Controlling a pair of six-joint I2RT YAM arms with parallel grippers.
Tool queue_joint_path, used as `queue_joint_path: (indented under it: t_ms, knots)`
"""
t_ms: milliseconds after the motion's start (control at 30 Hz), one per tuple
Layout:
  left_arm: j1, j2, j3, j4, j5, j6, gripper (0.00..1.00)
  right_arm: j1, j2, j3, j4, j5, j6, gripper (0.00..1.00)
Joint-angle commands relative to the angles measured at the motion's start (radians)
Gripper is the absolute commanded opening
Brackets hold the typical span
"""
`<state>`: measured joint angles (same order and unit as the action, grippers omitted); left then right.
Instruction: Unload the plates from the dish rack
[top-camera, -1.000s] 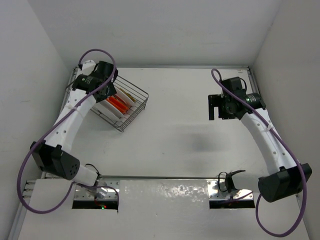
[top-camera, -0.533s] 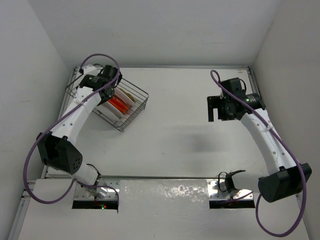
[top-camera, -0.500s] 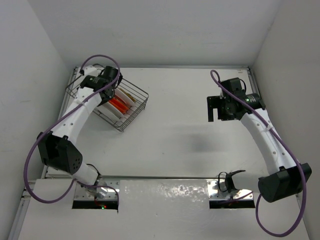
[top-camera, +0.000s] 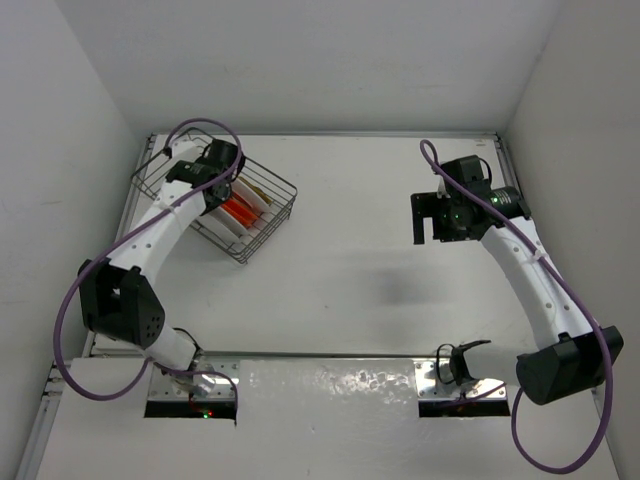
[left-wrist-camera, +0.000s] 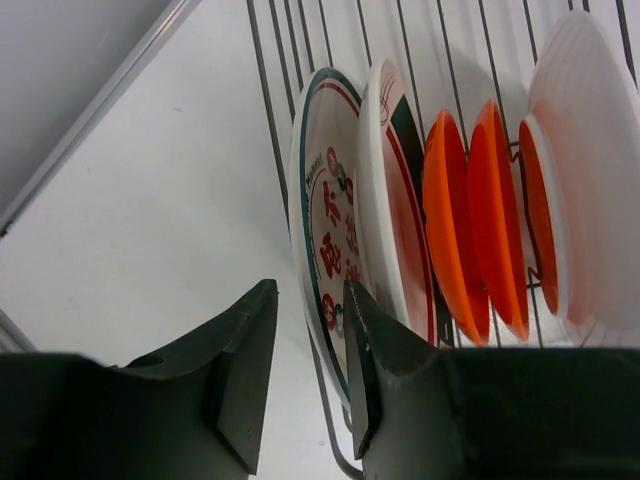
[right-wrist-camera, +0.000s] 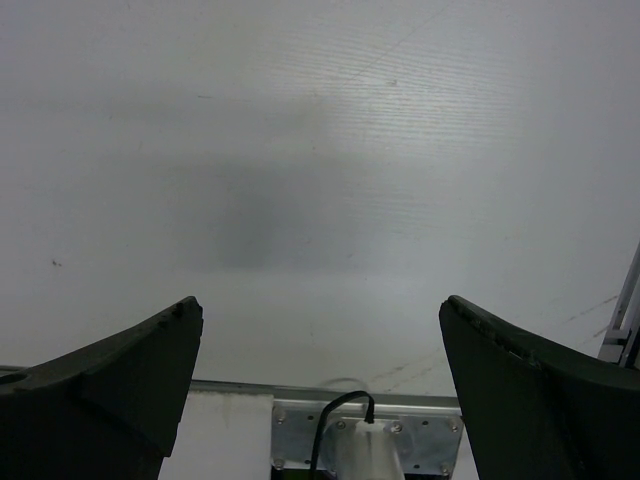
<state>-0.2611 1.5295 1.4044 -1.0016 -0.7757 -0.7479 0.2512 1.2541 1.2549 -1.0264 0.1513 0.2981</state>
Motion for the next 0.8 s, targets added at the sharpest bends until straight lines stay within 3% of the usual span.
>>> queue_joint_path:
  t_ms: [0, 133, 333, 767]
  knots:
    - [0.017, -0.031, -0.021, 0.04, 0.007, -0.028, 0.29, 0.003, -0.001, 0.028, 0.019, -0.013, 0.004, 0.99]
    - [0.028, -0.032, -0.024, 0.028, 0.016, -0.042, 0.24, 0.003, 0.002, 0.034, 0.019, -0.01, 0.004, 0.99]
    - [0.029, -0.051, 0.011, -0.011, -0.014, -0.071, 0.0, 0.003, 0.011, 0.034, 0.028, -0.012, 0.013, 0.99]
    - [0.029, -0.04, 0.175, -0.087, -0.132, -0.039, 0.0, 0.003, 0.031, 0.034, 0.048, -0.022, 0.036, 0.99]
